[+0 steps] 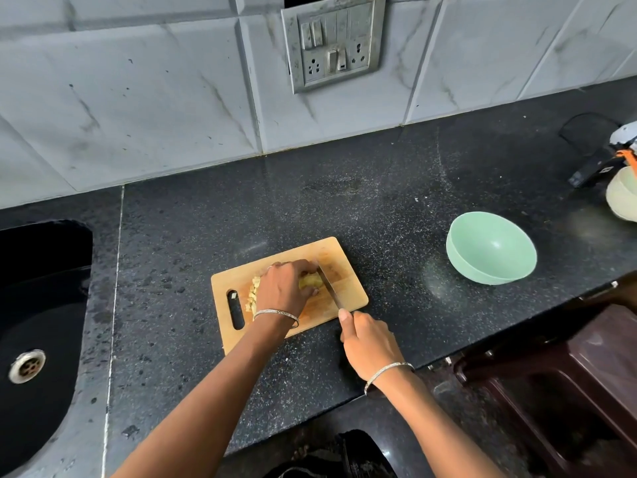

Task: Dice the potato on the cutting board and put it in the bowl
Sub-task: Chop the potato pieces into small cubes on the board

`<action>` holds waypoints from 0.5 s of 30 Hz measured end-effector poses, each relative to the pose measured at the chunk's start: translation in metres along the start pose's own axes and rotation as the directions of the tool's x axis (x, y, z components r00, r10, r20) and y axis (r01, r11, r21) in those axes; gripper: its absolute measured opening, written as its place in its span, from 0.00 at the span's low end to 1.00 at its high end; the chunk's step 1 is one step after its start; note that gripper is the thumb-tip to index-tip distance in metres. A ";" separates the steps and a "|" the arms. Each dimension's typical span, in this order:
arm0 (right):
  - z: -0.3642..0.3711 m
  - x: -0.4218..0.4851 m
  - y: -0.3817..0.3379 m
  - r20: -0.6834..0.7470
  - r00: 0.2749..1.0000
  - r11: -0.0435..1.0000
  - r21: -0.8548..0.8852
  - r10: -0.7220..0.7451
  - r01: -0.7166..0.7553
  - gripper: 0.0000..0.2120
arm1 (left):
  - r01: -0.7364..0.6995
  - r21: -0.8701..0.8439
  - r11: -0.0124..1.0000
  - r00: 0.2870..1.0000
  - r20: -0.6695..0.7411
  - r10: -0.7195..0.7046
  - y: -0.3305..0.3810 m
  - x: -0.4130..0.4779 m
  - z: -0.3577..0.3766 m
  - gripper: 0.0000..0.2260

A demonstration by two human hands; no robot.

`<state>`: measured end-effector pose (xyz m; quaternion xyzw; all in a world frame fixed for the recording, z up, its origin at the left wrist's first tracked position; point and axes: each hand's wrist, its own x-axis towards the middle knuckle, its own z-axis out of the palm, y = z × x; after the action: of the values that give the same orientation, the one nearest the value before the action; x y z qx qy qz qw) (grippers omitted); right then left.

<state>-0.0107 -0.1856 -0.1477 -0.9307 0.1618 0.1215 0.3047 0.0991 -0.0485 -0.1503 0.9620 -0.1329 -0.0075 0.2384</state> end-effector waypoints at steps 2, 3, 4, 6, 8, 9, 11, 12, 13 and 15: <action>-0.003 -0.002 -0.003 0.008 1.000 1.000 -0.005 0.001 -0.001 0.24 | 0.010 0.016 1.000 1.000 0.006 -0.010 -0.001 0.000 0.000 0.15; -0.004 -0.003 -0.005 0.011 1.000 1.000 -0.007 0.006 -0.006 0.23 | 0.013 0.021 1.000 1.000 0.007 -0.013 -0.001 0.001 0.000 0.15; -0.005 -0.004 -0.008 0.010 1.000 1.000 -0.010 0.014 -0.013 0.22 | 0.015 0.026 1.000 1.000 0.007 -0.015 -0.001 0.001 0.000 0.15; -0.005 -0.004 -0.017 -0.002 0.999 0.999 -0.024 0.042 -0.042 0.21 | 0.020 0.035 0.999 1.000 0.013 -0.020 -0.002 0.003 0.000 0.15; -0.003 0.000 -0.028 -0.025 0.998 0.996 -0.053 0.066 -0.067 0.21 | 0.019 0.051 0.998 0.999 0.025 -0.020 -0.001 0.003 -0.001 0.15; -0.001 0.003 -0.032 -0.031 0.997 0.995 -0.068 0.076 -0.078 0.20 | 0.015 0.060 0.998 0.999 0.030 -0.017 -0.001 0.004 -0.001 0.15; 0.002 0.008 -0.038 -0.030 0.995 0.991 -0.092 0.098 -0.100 0.20 | 0.011 0.070 0.997 0.999 0.034 -0.013 -0.002 0.004 -0.001 0.15; 0.003 0.010 -0.038 -0.032 0.994 0.989 -0.103 0.102 -0.104 0.20 | 0.008 0.079 0.997 0.999 0.034 -0.011 -0.001 0.004 -0.002 0.14; 0.004 0.010 -0.038 -0.035 0.994 0.988 -0.115 0.103 -0.107 0.21 | 0.004 0.092 0.996 0.999 0.038 -0.008 0.000 0.004 -0.003 0.14; 0.005 0.007 -0.035 -0.041 0.993 0.985 -0.130 0.108 -0.113 0.22 | -0.008 0.111 0.994 0.999 0.048 0.003 0.001 0.004 -0.003 0.14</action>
<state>0.0078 -0.1577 -0.1349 -0.9403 0.2100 0.1329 0.2326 0.1032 -0.0486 -0.1469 0.9729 -0.1415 -0.0224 0.1814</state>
